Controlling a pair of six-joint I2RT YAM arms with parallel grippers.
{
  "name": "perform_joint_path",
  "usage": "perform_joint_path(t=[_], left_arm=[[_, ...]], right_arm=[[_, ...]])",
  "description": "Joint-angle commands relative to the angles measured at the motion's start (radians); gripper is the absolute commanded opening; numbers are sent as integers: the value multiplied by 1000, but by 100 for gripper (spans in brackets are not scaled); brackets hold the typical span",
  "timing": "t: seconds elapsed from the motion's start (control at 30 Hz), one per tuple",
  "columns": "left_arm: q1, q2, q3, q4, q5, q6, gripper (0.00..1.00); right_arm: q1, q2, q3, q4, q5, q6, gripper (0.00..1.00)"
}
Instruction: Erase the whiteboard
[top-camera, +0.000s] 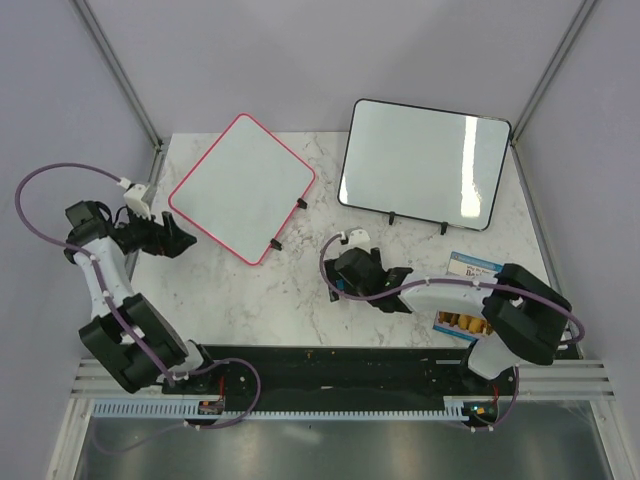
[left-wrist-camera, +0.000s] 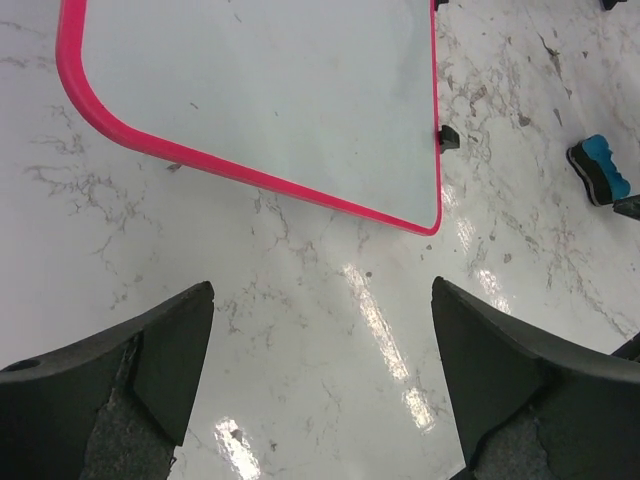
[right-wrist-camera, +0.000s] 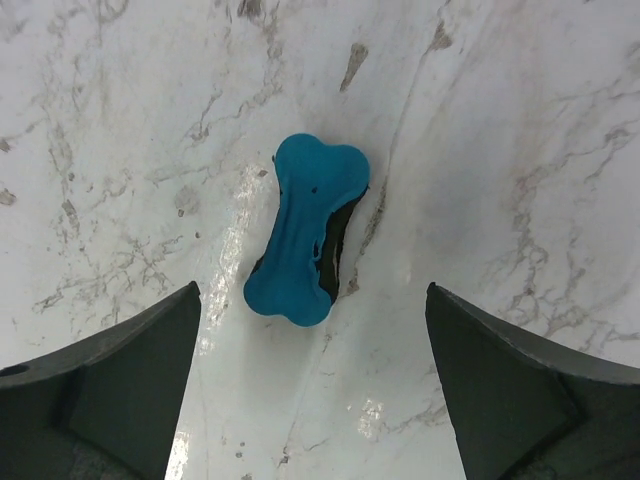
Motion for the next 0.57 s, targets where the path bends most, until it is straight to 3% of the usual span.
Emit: perform_joint_path(t=[0.0, 0.17, 0.27, 0.53], left_arm=[[15, -143, -29, -72, 2, 52, 96], [17, -302, -91, -72, 71, -23, 100], [15, -374, -102, -67, 128, -62, 100], [7, -333, -57, -57, 218, -134, 100]], right_arm=[[5, -135, -24, 21, 102, -19, 98], [0, -293, -35, -42, 317, -87, 98], [-38, -358, -24, -91, 371, -117, 98], [-276, -387, -70, -58, 250, -199, 98]])
